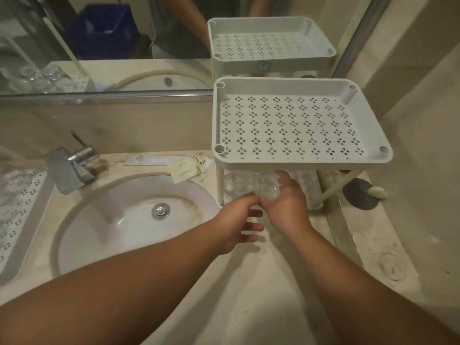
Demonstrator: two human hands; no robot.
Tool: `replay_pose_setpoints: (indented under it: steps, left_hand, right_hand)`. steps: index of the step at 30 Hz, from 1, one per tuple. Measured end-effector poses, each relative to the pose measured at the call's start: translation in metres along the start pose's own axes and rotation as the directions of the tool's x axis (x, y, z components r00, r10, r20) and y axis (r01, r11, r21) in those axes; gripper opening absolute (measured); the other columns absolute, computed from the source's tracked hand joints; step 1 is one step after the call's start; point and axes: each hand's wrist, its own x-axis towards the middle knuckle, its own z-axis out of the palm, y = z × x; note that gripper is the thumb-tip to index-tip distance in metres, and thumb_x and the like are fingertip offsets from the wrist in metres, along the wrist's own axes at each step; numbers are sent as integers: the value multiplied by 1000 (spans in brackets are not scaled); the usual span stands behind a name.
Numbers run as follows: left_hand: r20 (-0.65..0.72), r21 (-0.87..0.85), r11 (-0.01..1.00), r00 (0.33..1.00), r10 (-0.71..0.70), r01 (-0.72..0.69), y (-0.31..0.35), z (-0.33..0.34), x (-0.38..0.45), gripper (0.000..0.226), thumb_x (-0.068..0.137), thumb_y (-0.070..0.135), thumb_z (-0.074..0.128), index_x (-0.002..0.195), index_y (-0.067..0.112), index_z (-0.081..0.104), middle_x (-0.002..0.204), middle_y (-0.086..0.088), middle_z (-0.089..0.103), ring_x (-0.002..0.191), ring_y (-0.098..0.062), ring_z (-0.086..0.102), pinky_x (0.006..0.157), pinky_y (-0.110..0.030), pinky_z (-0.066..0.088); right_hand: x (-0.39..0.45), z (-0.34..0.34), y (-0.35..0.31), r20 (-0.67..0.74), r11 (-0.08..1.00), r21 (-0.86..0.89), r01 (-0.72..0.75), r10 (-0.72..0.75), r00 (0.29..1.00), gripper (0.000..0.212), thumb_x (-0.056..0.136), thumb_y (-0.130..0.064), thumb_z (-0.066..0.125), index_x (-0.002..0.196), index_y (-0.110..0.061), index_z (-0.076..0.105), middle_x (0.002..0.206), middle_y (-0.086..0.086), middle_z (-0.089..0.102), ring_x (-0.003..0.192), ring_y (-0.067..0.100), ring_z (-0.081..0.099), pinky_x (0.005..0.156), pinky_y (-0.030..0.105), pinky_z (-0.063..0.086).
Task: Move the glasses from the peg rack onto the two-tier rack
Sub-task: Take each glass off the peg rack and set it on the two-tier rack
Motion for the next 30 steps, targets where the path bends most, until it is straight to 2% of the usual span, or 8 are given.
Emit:
replay_pose_setpoints:
  steps: [2, 4, 6, 9, 15, 19, 25, 30]
  left_hand:
    - [24, 20, 1000, 1000, -20, 19, 3, 1, 4, 52, 82, 47, 62, 132, 33, 57, 104, -4, 60, 80, -24, 63, 72, -37, 50]
    - [27, 22, 998, 997, -67, 66, -2, 3, 11, 67, 71, 51, 66, 135, 33, 55, 104, -4, 60, 80, -25, 63, 71, -36, 52]
    - [56, 45, 995, 994, -93, 90, 3, 1, 14, 57, 71, 51, 66, 124, 30, 61, 101, -4, 59, 80, -26, 63, 72, -37, 52]
    - [50, 56, 992, 992, -116, 114, 8, 0, 21, 28, 85, 48, 59, 102, 26, 64, 98, -5, 60, 80, -27, 63, 74, -36, 51]
    - [26, 75, 989, 991, -128, 125, 8, -2, 34, 26, 89, 47, 55, 99, 24, 63, 98, -6, 61, 83, -29, 63, 77, -38, 52]
    - [10, 79, 988, 991, -137, 136, 8, -3, 43, 24, 88, 45, 56, 96, 23, 63, 95, -6, 62, 82, -29, 63, 78, -39, 52]
    - [-10, 104, 985, 991, -136, 136, 7, 0, 50, 24, 70, 42, 61, 84, 22, 63, 84, -5, 61, 79, -30, 60, 75, -37, 52]
    - [-18, 109, 985, 991, -134, 135, 4, 0, 58, 25, 71, 42, 62, 85, 22, 63, 83, -5, 61, 77, -28, 60, 73, -36, 51]
  right_hand:
    - [10, 0, 1, 18, 998, -3, -61, 61, 998, 76, 78, -36, 79, 143, -33, 39, 139, 2, 51, 121, 21, 54, 82, 25, 44]
    - [19, 6, 7, 67, 994, -8, -106, 106, 992, 79, 78, -30, 78, 146, -32, 37, 142, 2, 50, 126, 21, 52, 93, 30, 48]
    - [26, 10, 7, 75, 991, -61, -117, 122, 990, 79, 80, -27, 77, 148, -29, 35, 145, 1, 49, 129, 20, 51, 98, 28, 45]
    - [32, 13, 5, 55, 988, -98, -120, 126, 991, 76, 81, -31, 77, 145, -28, 37, 141, -1, 52, 124, 19, 55, 84, 20, 38]
    - [39, 19, 6, 56, 990, -18, -140, 141, 988, 72, 80, -22, 79, 140, -22, 39, 141, 3, 52, 126, 23, 53, 88, 23, 41]
    - [42, 20, 7, 67, 992, -70, -107, 112, 992, 64, 82, -21, 75, 136, -22, 40, 136, 7, 52, 124, 27, 52, 84, 27, 44]
    - [44, 27, 13, 102, 992, -92, -82, 91, 991, 72, 85, -26, 73, 144, -30, 32, 147, 8, 34, 136, 26, 37, 103, 33, 38]
    - [46, 32, 19, 100, 993, -96, -68, 78, 992, 72, 86, -28, 71, 146, -33, 31, 143, 8, 28, 131, 27, 37, 91, 27, 34]
